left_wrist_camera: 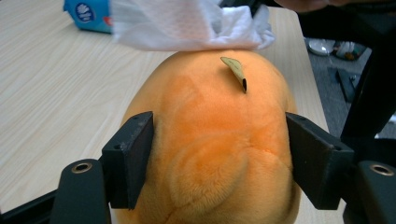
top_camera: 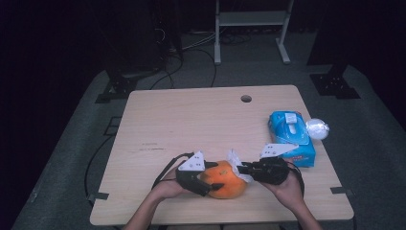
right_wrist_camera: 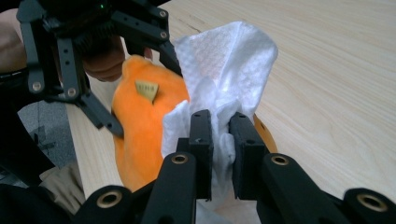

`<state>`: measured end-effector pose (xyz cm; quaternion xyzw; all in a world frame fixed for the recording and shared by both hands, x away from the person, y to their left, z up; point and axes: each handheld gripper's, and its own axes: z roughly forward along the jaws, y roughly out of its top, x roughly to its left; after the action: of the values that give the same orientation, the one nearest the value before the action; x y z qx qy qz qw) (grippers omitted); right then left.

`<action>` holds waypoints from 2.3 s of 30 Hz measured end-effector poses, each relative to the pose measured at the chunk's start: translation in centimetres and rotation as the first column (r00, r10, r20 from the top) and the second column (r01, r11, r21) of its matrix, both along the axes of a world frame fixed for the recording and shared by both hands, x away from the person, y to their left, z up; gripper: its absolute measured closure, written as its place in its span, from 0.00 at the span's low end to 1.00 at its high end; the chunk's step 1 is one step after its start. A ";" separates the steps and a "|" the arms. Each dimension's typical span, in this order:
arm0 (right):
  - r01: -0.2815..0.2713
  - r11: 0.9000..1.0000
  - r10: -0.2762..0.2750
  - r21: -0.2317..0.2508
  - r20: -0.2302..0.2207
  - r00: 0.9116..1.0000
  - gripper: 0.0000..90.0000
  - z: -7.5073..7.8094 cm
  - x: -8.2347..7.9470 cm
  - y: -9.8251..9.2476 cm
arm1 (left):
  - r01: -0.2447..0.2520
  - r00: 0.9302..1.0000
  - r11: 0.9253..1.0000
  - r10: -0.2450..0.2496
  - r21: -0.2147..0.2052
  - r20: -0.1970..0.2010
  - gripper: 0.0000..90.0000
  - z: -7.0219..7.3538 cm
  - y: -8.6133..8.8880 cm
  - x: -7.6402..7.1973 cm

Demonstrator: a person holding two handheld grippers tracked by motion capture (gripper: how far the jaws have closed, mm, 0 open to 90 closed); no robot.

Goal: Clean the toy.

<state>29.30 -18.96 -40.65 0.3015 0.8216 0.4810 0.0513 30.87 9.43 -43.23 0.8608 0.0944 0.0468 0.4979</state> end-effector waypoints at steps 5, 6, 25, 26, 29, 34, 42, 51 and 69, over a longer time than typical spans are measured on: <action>0.038 0.999 -0.038 -0.004 -0.045 0.998 0.89 -0.8 0.7 -1.2 | -0.013 1.000 1.000 0.013 -0.015 -0.024 0.33 -0.1 0.3 0.3; 0.042 0.999 -0.042 -0.001 -0.037 0.998 0.89 -0.7 0.6 -1.3 | -0.013 1.000 1.000 0.013 -0.016 -0.025 0.33 -0.1 0.3 0.4; 0.002 1.000 -0.003 -0.012 -0.058 0.998 0.88 -1.0 0.6 -0.7 | -0.070 0.994 0.996 0.066 -0.047 -0.090 0.31 -0.6 1.8 1.7; 0.007 1.000 -0.009 -0.020 -0.073 0.997 0.88 -1.3 0.8 -0.8 | -0.078 0.993 0.996 0.073 -0.049 -0.094 0.31 -0.6 1.8 1.8; 0.041 0.998 -0.046 -0.056 -0.088 0.995 0.88 -1.9 1.0 -1.5 | -0.089 0.991 0.995 0.083 -0.055 -0.104 0.31 -0.6 1.9 1.9; 0.030 1.000 -0.030 -0.009 -0.025 0.999 0.88 -0.3 0.3 -0.5 | -0.104 0.989 0.992 0.097 -0.066 -0.110 0.30 -0.8 1.6 2.0; 0.036 0.999 -0.037 -0.028 -0.027 0.999 0.88 -0.9 0.5 -0.5 | -0.065 0.990 0.995 0.056 -0.076 -0.126 0.13 -0.4 1.4 1.8; 0.061 0.997 -0.062 0.041 0.021 0.998 0.89 0.5 0.2 -1.0 | -0.049 0.995 0.998 0.047 -0.025 -0.083 0.32 -0.7 1.0 1.4; 0.024 0.999 -0.027 0.029 0.118 0.993 0.89 1.7 -0.6 0.9 | -0.048 0.999 0.999 0.048 -0.007 -0.009 0.35 0.1 -0.3 0.4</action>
<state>28.67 -18.04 -38.99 0.2836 0.8065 0.5087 0.1018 31.22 9.16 -43.08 0.8566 0.1173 0.0547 0.4995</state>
